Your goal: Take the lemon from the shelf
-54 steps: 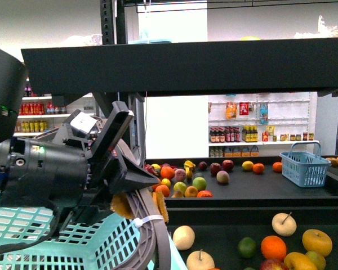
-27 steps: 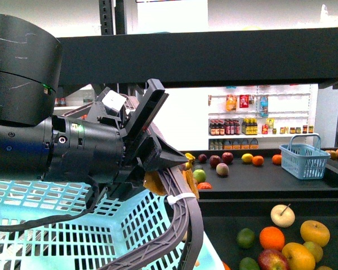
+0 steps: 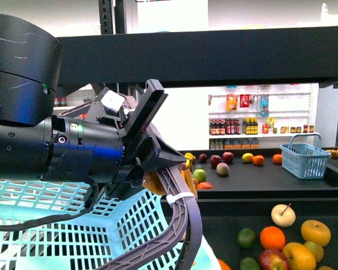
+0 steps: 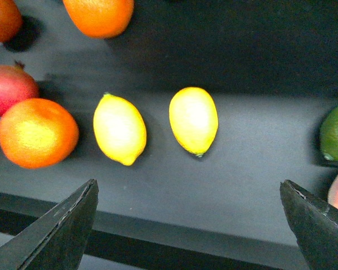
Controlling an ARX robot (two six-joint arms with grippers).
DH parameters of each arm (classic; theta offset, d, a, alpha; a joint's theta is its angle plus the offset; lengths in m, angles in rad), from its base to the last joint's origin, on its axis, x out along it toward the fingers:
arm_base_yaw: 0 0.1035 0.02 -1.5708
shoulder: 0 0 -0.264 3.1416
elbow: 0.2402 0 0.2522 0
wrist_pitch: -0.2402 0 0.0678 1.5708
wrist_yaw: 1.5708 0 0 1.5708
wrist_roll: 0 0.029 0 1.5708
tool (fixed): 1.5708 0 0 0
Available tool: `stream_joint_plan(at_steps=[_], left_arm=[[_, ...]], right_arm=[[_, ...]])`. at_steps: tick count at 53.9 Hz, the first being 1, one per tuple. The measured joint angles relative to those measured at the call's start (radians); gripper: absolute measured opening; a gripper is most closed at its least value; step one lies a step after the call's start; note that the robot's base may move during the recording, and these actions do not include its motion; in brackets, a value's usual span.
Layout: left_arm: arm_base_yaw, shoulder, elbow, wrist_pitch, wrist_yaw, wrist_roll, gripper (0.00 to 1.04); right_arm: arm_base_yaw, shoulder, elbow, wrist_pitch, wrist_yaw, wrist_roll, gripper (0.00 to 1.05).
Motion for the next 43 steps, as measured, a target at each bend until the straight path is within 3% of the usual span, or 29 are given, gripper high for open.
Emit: stream_joint_plan(at_steps=[14,43], left_arm=[[0.000,0.000,0.000,0.000,-0.005,0.000,0.11],[0.000,0.000,0.000,0.000,-0.004,0.000,0.11]], right_arm=[[0.047,0.291,0.210,-0.024,0.092,-0.016,0.97],[0.094,0.543,0.431,-0.006,0.167,-0.021,0.97]])
